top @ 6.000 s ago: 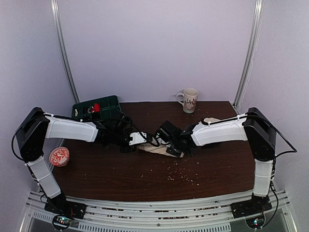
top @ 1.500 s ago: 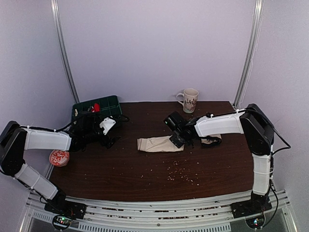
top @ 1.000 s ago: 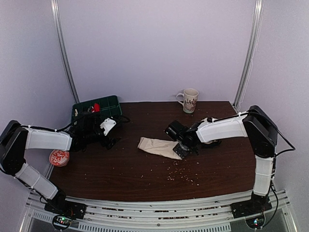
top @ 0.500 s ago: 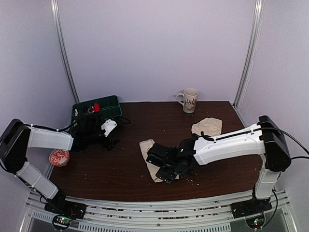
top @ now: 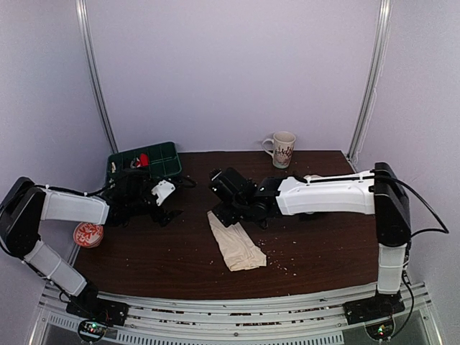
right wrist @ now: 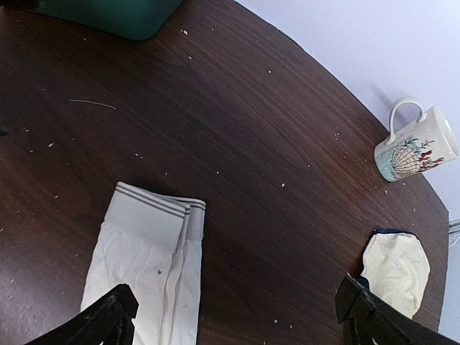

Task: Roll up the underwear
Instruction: Rotate the underwear at the center of the board.

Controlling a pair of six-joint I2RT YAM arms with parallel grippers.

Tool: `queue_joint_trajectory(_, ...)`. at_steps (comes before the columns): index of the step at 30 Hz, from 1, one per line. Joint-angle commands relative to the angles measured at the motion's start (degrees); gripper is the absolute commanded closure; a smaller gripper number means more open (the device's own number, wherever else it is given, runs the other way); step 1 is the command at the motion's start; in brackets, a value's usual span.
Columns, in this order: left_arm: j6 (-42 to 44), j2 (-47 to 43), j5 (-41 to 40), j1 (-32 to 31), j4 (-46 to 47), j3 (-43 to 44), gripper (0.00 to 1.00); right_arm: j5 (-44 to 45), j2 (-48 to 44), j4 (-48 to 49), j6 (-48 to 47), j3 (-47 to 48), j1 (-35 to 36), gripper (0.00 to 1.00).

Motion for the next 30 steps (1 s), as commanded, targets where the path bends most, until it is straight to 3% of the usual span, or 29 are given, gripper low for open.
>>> queue_joint_trajectory(1,1.8,-1.7,4.1,0.2,1.5,-1.2,0.02,-1.7,6.4,3.2,-1.1,4.5,-3.2,0.0)
queue_joint_trajectory(7,2.0,-1.5,4.3,0.3,1.3,-1.2,0.02,-5.1,11.0,4.0,-1.1,6.7,-6.1,0.0)
queue_joint_trajectory(20,1.9,-0.9,4.5,0.3,0.8,-0.6,0.02,-10.6,8.1,8.8,-2.7,2.3,-6.7,0.0)
queue_joint_trajectory(30,2.5,-0.6,6.2,0.2,-0.3,-0.4,0.02,-3.0,12.0,3.9,-2.1,3.1,-8.5,0.0)
